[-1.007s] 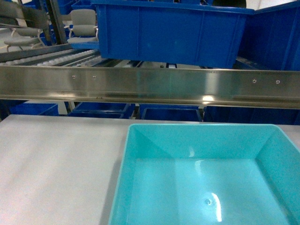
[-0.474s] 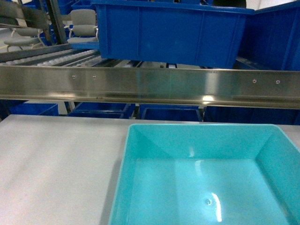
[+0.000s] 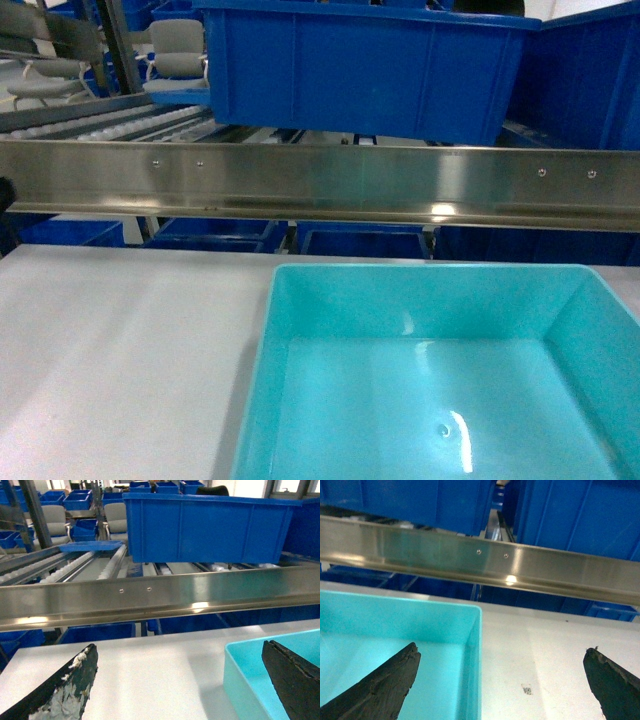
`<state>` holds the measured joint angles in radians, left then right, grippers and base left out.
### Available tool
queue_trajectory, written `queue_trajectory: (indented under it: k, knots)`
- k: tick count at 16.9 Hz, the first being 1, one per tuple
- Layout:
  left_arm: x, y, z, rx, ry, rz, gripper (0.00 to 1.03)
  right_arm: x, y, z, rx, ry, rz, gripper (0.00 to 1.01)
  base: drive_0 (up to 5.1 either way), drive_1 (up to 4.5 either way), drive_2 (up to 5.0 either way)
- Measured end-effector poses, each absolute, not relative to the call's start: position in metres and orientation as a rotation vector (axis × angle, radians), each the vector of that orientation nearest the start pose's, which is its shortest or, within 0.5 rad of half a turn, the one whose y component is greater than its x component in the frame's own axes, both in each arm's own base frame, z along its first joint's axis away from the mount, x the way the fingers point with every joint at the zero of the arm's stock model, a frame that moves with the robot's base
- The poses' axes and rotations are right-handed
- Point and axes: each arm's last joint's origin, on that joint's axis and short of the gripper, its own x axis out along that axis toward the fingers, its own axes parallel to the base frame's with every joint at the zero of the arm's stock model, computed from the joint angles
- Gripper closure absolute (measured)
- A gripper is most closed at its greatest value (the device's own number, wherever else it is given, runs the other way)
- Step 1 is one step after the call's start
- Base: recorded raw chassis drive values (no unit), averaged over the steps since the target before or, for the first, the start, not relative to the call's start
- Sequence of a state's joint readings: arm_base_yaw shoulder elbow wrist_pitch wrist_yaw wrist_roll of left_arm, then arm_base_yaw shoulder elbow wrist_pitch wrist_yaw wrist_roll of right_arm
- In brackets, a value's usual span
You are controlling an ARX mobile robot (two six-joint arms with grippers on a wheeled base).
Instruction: Organize blue bins on left shelf correctly
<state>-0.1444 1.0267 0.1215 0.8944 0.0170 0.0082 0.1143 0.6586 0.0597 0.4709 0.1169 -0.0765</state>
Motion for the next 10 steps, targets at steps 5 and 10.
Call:
queue_trajectory:
  k: [5,10]
  knots:
    - [0.214,-0.055,0.167,-0.025,0.26,-0.269,0.05,0.181,0.026,0.162,-0.146,0.378,0.045,0.03,0.0,0.0,0.0]
    - [0.254,-0.099,0.172,-0.103,0.474,-0.377,0.05,0.228,0.023,0.164,-0.149,0.545,0.045,0.03,0.0,0.0,0.0]
